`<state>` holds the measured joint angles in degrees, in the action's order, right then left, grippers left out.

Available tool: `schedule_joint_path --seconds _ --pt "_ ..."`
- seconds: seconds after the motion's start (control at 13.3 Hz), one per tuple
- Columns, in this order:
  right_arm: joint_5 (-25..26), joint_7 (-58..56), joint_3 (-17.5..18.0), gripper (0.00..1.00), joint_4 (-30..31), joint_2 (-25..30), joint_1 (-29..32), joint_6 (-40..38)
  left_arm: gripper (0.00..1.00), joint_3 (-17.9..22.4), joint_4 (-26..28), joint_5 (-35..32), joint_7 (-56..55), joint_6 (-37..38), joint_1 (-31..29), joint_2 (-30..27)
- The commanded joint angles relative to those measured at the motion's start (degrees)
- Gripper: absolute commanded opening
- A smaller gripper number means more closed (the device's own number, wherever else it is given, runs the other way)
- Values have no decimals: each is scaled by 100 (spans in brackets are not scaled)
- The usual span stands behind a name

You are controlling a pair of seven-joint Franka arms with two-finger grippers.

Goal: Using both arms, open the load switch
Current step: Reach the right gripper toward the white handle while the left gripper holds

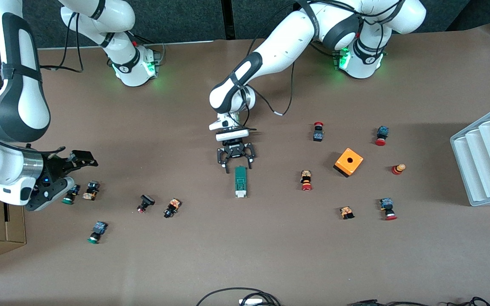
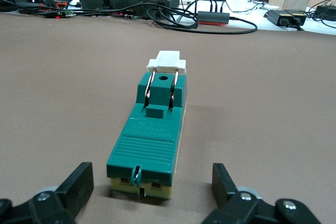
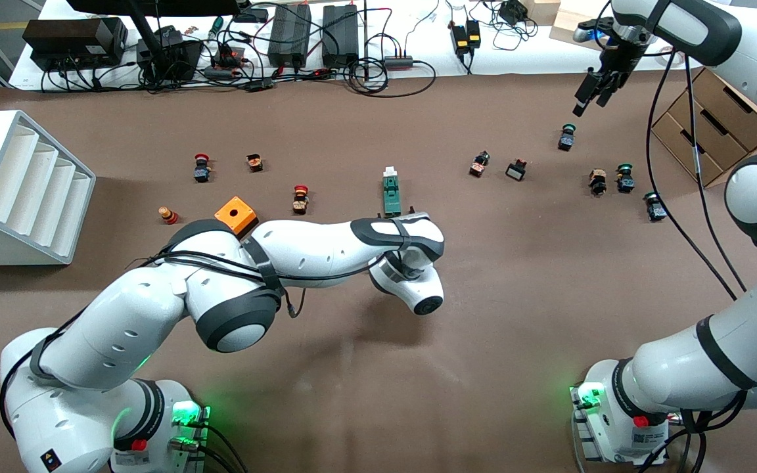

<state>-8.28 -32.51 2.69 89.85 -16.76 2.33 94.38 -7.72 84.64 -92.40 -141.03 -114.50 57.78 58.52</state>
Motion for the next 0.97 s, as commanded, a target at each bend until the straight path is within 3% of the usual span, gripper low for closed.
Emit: schedule_joint_path --seconds 0.0,0.45,0.9 --pt "-113 -220 4 100 -108 -21 -328 281 100 42 -71 -41 -215 147 85 177" --pt "-121 -959 4 100 -108 -460 -1084 1328 94 34 -18 -191 -74 280 94 186" --pt "-104 -1011 4 100 -134 -916 -1674 1891 75 16 123 -147 -179 472 225 203"
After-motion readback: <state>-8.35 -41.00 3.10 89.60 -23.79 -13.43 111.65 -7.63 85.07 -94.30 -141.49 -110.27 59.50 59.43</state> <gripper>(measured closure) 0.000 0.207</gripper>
